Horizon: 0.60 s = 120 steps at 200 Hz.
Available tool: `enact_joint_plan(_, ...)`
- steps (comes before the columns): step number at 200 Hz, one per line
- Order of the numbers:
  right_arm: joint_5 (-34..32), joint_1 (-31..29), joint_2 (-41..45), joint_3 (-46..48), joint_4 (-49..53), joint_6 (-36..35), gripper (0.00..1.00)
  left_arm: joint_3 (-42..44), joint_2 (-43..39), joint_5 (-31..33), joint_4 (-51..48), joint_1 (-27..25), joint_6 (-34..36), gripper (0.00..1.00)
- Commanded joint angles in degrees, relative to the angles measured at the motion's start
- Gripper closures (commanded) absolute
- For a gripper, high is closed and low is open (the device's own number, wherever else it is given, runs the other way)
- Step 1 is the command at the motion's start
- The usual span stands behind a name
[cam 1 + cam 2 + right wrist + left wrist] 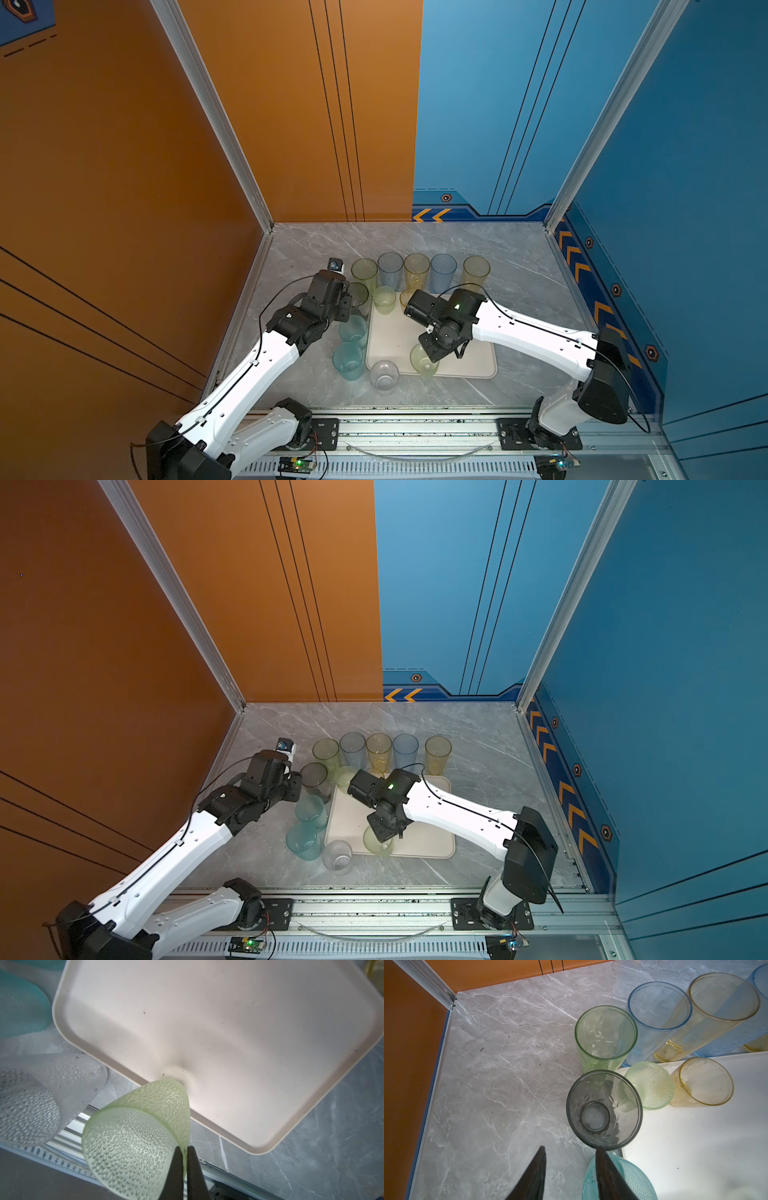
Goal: Place the glasses into the tray
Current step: 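Carry the green dimpled cup over the tray's far edge with the right gripper, then lower the green cup onto the tray and open the right gripper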
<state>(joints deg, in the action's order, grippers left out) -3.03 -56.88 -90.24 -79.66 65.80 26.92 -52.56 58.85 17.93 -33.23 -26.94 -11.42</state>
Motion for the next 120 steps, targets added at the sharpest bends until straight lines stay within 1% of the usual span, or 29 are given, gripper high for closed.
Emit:
enact_joint_plan(1, -3.6, 3.0, 1.5, -1.9, 2.4, -2.3, 1.0, -1.1, 0.0, -1.1, -0.3, 0.5, 0.8, 0.59)
enact_joint_plan(47, -5.7, 10.0, -0.8, -4.3, 1.0, -5.4, 1.0, -2.3, 0.5, -2.2, -0.3, 0.2, 1.1, 0.59)
enact_joint_plan(84, -4.4, 15.9, -3.0, -5.5, -2.4, -6.9, 1.0, -2.8, 1.0, -2.3, -0.3, 0.0, 1.1, 0.59)
enact_joint_plan(94, -4.0, 16.3, -3.4, -5.7, -3.4, -7.4, 1.0, -2.9, 1.4, -2.4, -0.3, 0.0, 1.1, 0.59)
enact_joint_plan(99, -3.6, 18.4, -3.8, -5.8, -3.8, -7.6, 1.0, -3.1, 1.7, -2.6, -0.3, 0.0, 1.1, 0.59)
enact_joint_plan(120, -2.5, 20.3, -5.3, -6.4, -5.0, -8.4, 1.0, -3.8, 2.8, -3.0, -0.3, 0.0, 1.1, 0.59)
